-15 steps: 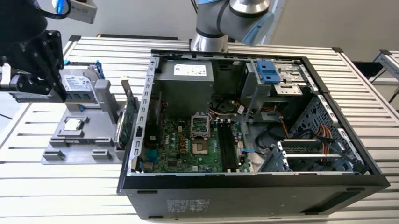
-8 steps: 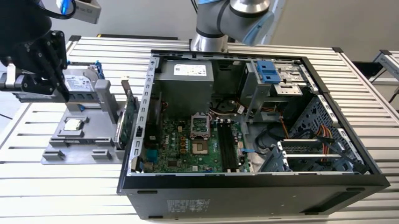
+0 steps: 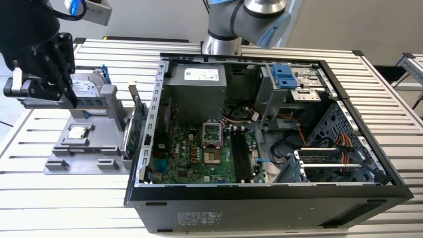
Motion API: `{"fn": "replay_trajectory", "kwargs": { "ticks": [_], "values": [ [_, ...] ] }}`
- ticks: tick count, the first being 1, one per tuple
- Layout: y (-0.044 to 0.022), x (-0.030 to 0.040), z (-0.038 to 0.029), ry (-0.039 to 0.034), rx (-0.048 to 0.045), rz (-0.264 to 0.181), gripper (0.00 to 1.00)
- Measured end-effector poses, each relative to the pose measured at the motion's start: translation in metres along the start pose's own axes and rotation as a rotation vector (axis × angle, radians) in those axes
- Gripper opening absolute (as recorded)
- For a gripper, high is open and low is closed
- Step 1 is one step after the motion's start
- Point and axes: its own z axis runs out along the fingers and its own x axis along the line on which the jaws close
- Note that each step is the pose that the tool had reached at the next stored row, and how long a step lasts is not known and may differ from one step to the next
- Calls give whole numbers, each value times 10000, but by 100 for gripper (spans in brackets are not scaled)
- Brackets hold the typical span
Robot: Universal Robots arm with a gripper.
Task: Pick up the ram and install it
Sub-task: 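Pick up the ram and move it above insertion slot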
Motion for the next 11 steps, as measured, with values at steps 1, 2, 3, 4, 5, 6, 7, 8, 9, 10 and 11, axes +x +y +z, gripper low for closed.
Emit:
{"fn": "replay_trajectory", "kwargs": {
  "ticks": [1,2,3,4,5,6,7,8,9,10,11],
  "values": [
    [-7,0,-1,1,-1,0,0],
    [-15,0,-1,1,-1,0,0],
    [-23,0,-1,1,-1,0,0],
    [-32,0,-1,1,-1,0,0],
    [-41,-1,-1,1,-1,0,0],
    [-50,-1,-1,1,-1,0,0],
    [-59,-1,-2,1,-1,0,0],
    [-68,-1,-2,1,-1,0,0],
    [-77,-1,-2,1,-1,0,0],
    [-85,-1,-2,1,-1,0,0],
    [-95,-1,-2,1,-1,0,0]
  ]
}}
